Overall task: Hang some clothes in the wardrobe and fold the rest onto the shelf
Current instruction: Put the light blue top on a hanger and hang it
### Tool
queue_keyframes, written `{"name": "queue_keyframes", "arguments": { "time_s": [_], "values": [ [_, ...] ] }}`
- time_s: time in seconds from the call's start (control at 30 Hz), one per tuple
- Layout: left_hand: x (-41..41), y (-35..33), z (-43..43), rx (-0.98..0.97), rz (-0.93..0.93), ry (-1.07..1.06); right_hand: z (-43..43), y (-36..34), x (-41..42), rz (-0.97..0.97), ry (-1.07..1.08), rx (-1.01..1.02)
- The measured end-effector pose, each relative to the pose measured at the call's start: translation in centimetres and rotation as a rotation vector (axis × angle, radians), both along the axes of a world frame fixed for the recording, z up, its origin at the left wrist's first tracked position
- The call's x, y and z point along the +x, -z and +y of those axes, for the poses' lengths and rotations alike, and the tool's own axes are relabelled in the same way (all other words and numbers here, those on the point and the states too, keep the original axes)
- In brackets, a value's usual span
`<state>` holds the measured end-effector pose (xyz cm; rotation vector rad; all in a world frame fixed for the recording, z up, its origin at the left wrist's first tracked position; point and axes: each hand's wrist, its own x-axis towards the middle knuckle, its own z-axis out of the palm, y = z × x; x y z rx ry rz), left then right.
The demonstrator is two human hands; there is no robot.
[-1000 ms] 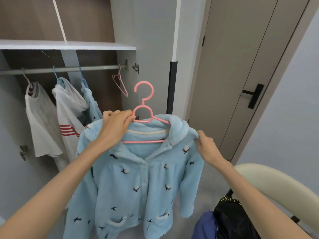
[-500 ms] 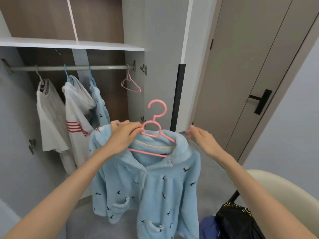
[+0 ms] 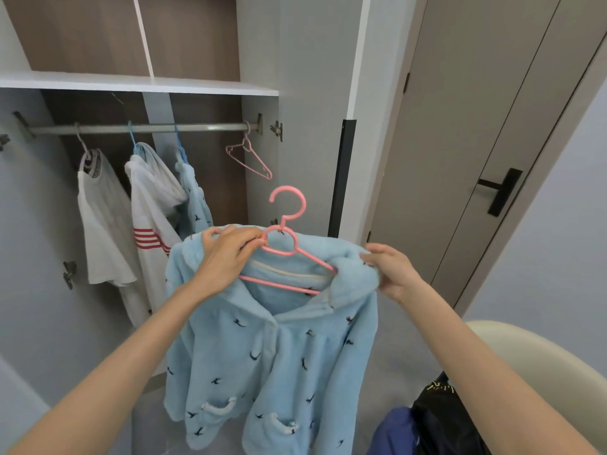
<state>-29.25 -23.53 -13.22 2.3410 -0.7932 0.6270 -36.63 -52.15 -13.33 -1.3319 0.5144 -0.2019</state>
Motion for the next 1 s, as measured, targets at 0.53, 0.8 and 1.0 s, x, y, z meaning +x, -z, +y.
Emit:
{"name": "queue_keyframes", "arguments": {
  "time_s": [0.53,0.8,1.0],
  "values": [
    [-0.8,0.2,0.6,-0.162,0.18,0.01,6.0,0.7,-2.2,0.045,-0.574,-1.256],
    [-1.2,1.4,1.4,-0.13,0.26,0.153,8.8,0.8,-1.7,-0.129,-0.502,-1.277],
    [-0.5,-0.9,3.0,-0.16,0.301,0.35,9.9,0.5,-2.1,-0.224,-0.387,-1.205]
  ]
}}
